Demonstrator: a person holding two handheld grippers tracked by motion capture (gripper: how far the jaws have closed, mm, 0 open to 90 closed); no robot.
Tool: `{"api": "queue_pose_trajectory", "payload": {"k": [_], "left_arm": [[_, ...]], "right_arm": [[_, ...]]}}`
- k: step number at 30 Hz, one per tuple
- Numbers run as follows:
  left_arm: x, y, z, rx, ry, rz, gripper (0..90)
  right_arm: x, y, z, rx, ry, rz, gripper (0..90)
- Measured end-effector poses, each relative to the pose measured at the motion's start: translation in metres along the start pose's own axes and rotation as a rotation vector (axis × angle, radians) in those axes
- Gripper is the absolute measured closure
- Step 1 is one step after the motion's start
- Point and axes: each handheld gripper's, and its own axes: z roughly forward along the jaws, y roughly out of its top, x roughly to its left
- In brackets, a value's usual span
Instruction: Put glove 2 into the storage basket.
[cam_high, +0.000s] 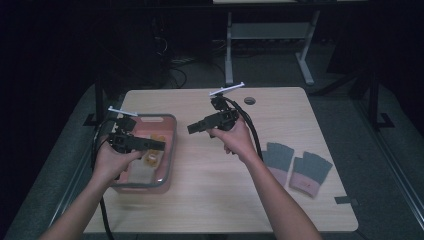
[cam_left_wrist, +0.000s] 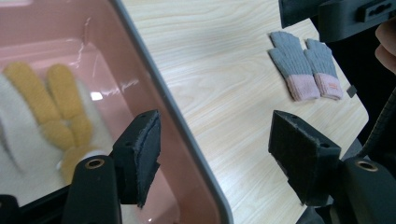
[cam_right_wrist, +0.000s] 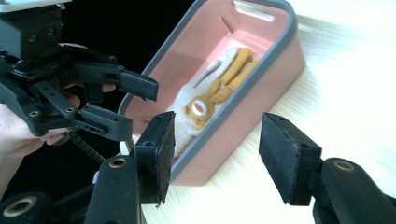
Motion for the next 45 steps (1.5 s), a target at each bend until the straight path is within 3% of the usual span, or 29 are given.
{"api": "queue_pose_trajectory", "payload": {"k": [17, 35, 45], "left_arm": [[-0.030, 0.009, 0.021, 0.011, -0.029, 0.080, 29.9], [-0.054, 0.014, 0.042, 0.010, -0.059, 0.119, 27.8], [-0.068, 0.014, 0.053, 0.012, -0.079, 0.152, 27.7]], "right_arm": [[-0.021, -0.020, -0.035, -0.023, -0.048, 0.034, 40.6], [-0.039, -0.042, -0.069, -0.045, -0.082, 0.060, 38.8], [-0.049, -0.058, -0.087, -0.045, -0.135, 0.062, 37.0]]}}
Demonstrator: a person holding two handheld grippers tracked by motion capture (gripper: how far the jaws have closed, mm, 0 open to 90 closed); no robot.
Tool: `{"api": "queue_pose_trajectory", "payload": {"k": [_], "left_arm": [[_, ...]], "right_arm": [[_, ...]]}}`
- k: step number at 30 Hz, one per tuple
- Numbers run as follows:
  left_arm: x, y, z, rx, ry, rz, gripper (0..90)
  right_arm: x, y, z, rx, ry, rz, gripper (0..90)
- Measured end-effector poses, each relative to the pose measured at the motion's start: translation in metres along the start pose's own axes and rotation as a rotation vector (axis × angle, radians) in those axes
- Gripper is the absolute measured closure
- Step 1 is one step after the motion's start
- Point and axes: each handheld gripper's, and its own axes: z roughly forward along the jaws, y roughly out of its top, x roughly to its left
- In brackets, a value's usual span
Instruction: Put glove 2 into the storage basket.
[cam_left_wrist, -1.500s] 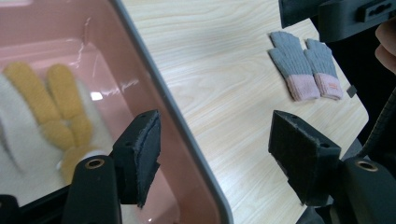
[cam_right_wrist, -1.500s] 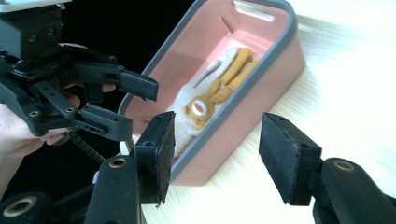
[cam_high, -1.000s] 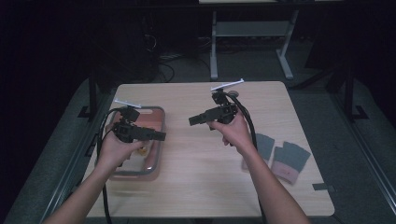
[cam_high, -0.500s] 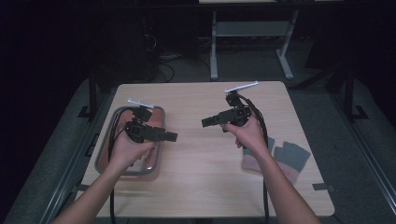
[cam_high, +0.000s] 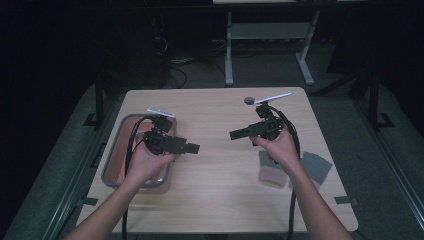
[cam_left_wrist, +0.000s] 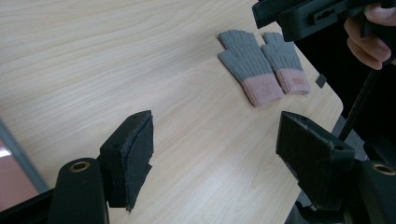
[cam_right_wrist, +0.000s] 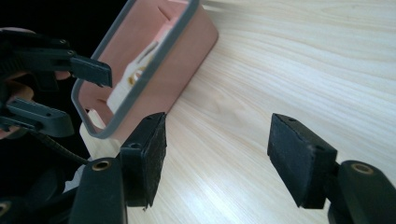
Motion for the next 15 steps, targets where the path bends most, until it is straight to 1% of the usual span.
{"api": "queue_pose_trajectory", "payload": {"k": [2, 4, 5, 7, 8, 10, 11, 12, 15], "left_arm": [[-0.003, 0.000, 0.003, 0.004, -0.003, 0.008, 27.6], [-0.006, 0.000, 0.006, 0.002, -0.005, 0.010, 27.6], [-0.007, 0.001, 0.007, 0.005, -0.008, 0.020, 27.6], [-0.011, 0.001, 0.011, 0.008, -0.012, 0.023, 27.6], [-0.013, 0.002, 0.013, 0.007, -0.014, 0.025, 27.4], [-0.017, 0.002, 0.016, 0.010, -0.017, 0.031, 27.0], [-0.019, 0.002, 0.017, 0.010, -0.020, 0.034, 27.0], [-0.020, 0.002, 0.019, 0.011, -0.022, 0.041, 27.0], [-0.025, 0.002, 0.024, 0.011, -0.029, 0.044, 27.0]], "right_arm": [[-0.001, -0.001, -0.001, 0.003, -0.003, 0.000, 36.8], [-0.004, -0.005, -0.003, 0.011, -0.020, 0.001, 36.6], [-0.008, -0.009, -0.004, 0.011, -0.027, 0.003, 36.5], [-0.009, -0.010, -0.006, 0.009, -0.030, 0.003, 36.4], [-0.010, -0.012, -0.008, 0.016, -0.040, 0.008, 36.2], [-0.013, -0.015, -0.010, 0.012, -0.042, 0.009, 36.3], [-0.014, -0.017, -0.012, 0.013, -0.048, 0.017, 36.3], [-0.016, -0.019, -0.013, 0.010, -0.052, 0.012, 36.3], [-0.021, -0.025, -0.018, 0.008, -0.065, 0.026, 36.4]]}}
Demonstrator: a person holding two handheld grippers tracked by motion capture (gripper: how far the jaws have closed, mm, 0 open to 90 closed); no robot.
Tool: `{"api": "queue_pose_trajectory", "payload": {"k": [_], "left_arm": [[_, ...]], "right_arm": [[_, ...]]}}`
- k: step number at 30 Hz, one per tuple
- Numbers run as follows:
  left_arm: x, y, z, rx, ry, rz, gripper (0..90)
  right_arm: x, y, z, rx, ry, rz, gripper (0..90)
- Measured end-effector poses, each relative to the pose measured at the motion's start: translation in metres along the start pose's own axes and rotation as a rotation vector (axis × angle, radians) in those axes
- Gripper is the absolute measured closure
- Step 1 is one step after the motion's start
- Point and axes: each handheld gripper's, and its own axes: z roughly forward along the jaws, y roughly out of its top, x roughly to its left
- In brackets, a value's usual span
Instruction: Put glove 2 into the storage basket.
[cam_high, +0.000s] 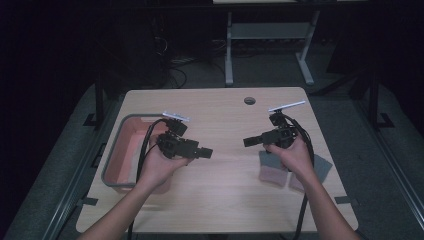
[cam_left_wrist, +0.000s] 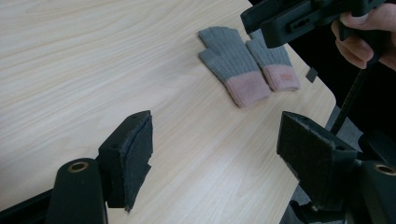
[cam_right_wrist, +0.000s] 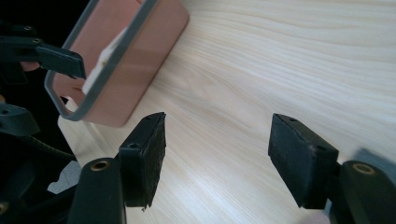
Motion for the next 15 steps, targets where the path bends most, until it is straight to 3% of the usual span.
{"api": "queue_pose_trajectory", "payload": {"k": [15], "left_arm": [[-0.019, -0.002, 0.034, 0.008, -0.041, 0.034, 26.9]], "right_arm": [[-0.028, -0.027, -0.019, 0.001, -0.093, 0.031, 39.1]]}}
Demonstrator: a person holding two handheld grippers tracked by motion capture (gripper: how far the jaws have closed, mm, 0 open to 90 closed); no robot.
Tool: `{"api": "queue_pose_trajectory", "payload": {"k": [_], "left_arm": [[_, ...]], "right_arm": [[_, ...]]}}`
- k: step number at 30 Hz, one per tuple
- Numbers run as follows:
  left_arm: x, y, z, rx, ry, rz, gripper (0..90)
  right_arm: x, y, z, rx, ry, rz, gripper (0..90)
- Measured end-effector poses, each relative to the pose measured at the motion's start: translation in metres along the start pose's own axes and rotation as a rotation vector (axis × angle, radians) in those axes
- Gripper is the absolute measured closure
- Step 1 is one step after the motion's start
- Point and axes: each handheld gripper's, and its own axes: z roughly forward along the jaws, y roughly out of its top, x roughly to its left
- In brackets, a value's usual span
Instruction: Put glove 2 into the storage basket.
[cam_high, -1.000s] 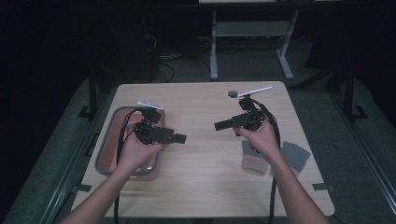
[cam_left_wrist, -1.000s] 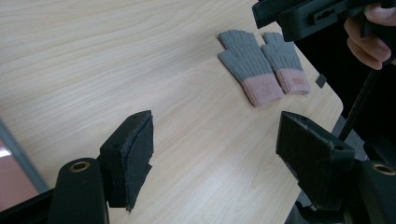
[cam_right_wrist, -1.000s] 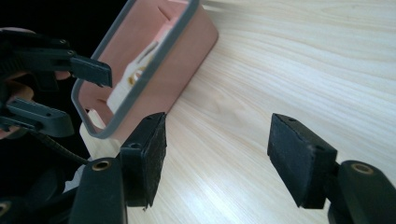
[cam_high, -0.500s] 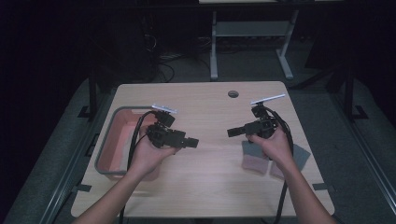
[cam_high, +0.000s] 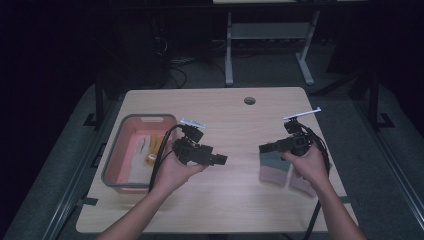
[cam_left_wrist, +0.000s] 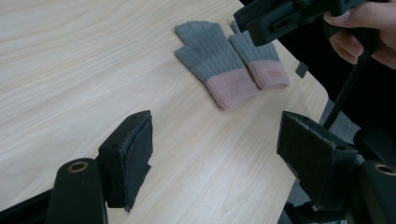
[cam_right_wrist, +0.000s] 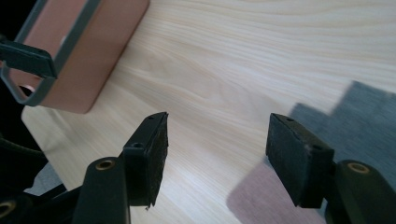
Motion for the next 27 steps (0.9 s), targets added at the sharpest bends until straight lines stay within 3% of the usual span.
{"api": "queue_pose_trajectory", "payload": {"k": [11, 17, 27], "left_arm": [[-0.011, 0.001, 0.020, 0.017, -0.013, 0.026, 27.0], [-0.017, 0.000, 0.029, 0.027, -0.028, 0.033, 27.0], [-0.027, 0.000, 0.046, 0.022, -0.055, 0.045, 26.9]], "right_arm": [[-0.024, -0.020, -0.010, 0.019, -0.066, 0.011, 41.5], [-0.040, -0.036, -0.025, -0.001, -0.084, 0.051, 41.3], [-0.067, -0.060, -0.039, -0.002, -0.168, 0.089, 43.4]]}}
